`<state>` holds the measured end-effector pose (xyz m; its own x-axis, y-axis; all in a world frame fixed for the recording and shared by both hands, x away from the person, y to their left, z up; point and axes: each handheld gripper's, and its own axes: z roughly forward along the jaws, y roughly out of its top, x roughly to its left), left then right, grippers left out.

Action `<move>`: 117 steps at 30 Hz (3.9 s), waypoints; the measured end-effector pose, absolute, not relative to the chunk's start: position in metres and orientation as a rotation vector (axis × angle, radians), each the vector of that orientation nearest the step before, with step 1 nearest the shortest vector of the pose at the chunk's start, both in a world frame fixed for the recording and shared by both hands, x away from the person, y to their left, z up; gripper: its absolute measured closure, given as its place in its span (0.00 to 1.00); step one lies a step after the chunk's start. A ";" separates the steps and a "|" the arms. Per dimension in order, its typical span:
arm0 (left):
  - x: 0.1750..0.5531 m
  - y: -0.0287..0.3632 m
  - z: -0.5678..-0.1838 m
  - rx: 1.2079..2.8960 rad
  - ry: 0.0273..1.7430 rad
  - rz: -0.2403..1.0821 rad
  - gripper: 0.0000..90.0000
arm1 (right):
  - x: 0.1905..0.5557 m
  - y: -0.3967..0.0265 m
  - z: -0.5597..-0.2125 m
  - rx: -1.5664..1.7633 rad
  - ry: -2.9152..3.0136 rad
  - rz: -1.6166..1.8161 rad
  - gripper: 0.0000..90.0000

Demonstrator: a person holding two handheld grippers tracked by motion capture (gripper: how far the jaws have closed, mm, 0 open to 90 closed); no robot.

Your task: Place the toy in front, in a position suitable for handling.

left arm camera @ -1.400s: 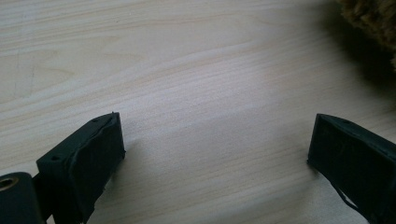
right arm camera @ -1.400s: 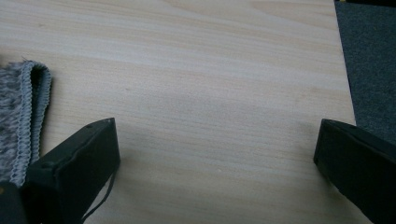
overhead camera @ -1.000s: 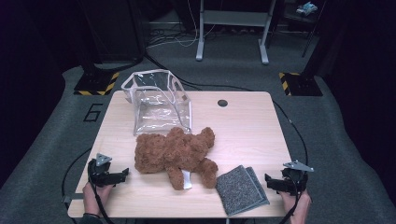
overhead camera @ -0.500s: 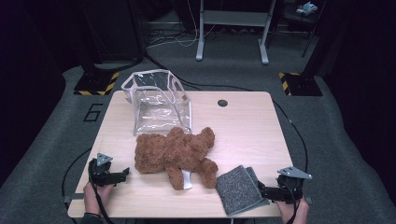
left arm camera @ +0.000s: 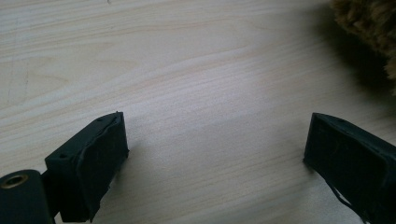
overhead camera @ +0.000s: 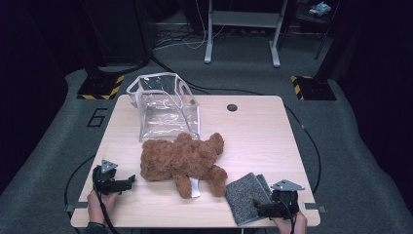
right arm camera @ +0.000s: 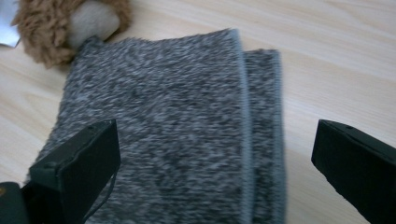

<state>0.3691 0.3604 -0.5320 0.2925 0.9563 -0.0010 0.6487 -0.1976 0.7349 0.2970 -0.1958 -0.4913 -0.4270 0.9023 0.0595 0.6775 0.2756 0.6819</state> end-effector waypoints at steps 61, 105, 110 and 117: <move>0.369 0.360 -0.532 1.936 1.423 0.627 0.07 | 0.302 -0.172 -0.503 1.391 2.208 0.849 0.81; 0.368 0.360 -0.532 1.929 1.423 0.637 0.08 | 0.364 -0.241 -0.452 1.487 1.984 0.853 0.81; 0.368 0.360 -0.532 1.929 1.423 0.636 0.08 | 0.375 -0.245 -0.450 1.499 1.977 0.835 0.81; 0.368 0.360 -0.532 1.928 1.423 0.638 0.08 | 0.394 -0.253 -0.451 1.537 1.971 0.825 0.81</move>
